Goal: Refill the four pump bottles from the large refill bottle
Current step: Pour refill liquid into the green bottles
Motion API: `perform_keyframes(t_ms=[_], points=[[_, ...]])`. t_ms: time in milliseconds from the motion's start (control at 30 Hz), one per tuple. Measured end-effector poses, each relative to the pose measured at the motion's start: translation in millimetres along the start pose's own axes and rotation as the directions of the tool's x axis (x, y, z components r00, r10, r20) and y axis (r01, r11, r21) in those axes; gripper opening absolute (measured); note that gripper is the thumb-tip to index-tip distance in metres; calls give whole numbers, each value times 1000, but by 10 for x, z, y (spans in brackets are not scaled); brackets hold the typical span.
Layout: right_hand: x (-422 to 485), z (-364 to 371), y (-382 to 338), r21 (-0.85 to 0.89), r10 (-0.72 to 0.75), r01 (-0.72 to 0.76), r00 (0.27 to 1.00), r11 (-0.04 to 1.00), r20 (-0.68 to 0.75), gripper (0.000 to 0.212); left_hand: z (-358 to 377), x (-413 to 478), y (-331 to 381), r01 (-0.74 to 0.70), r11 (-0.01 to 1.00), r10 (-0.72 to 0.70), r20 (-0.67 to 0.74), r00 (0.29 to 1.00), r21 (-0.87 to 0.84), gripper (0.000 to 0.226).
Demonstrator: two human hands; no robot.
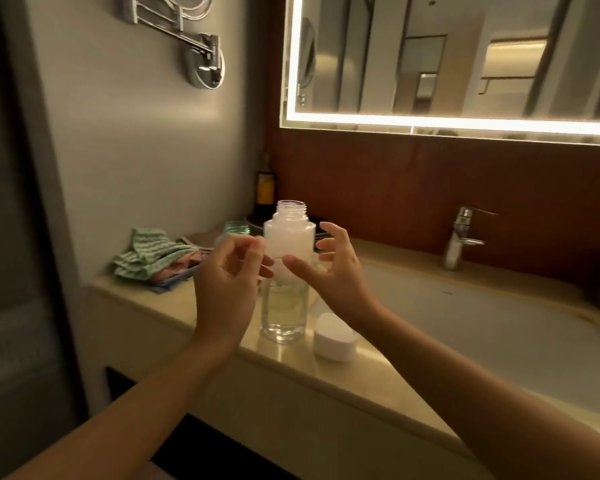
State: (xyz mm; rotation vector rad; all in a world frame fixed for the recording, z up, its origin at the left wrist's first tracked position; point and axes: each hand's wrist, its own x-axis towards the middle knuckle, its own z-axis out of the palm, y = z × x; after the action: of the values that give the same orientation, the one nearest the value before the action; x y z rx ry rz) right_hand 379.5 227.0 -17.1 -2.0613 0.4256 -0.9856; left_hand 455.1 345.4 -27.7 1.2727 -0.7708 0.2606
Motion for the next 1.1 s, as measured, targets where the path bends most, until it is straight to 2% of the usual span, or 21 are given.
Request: perform_keyframes(t_ms=[100,133,267,333,400,567,667,800,933,1100], points=[[78,196,56,54,36,-37,999,998,18,92,-185,209,-388,26,995,-11,-153,988,100,8],[107,263,86,65,64,-65,998,996,22,94,-243,302,-540,67,986,-42,-161,986,152,17],[186,375,197,99,149,-152,988,983,40,82,-256,590,-935,146,943,-153,2,988,299,77],[227,381,200,106,147,-149,989,983,25,73,-169,668,-1006,129,922,-168,76,983,364,95],[250,384,164,108,139,-140,990,984,17,66,-81,733,-1053,150,924,-200,111,973,352,103],[372,315,16,116,101,-95,993,989,-53,60,-25,759,-1095,213,928,-264,139,954,305,82],[497,235,-81,-64,2,-7,996,998,-91,62,-44,682,-1093,167,930,-221,135,966,327,81],[579,162,-132,-256,-108,91,993,962,-51,59,-54,555,-1071,142,920,-192,105,976,365,78],[637,120,-97,-495,-180,153,984,855,-7,69,-60,448,-1008,104,910,-151,88,985,400,78],[630,101,9,-704,-211,191,976,684,59,74,-46,392,-954,107,876,-147,50,988,470,81]])
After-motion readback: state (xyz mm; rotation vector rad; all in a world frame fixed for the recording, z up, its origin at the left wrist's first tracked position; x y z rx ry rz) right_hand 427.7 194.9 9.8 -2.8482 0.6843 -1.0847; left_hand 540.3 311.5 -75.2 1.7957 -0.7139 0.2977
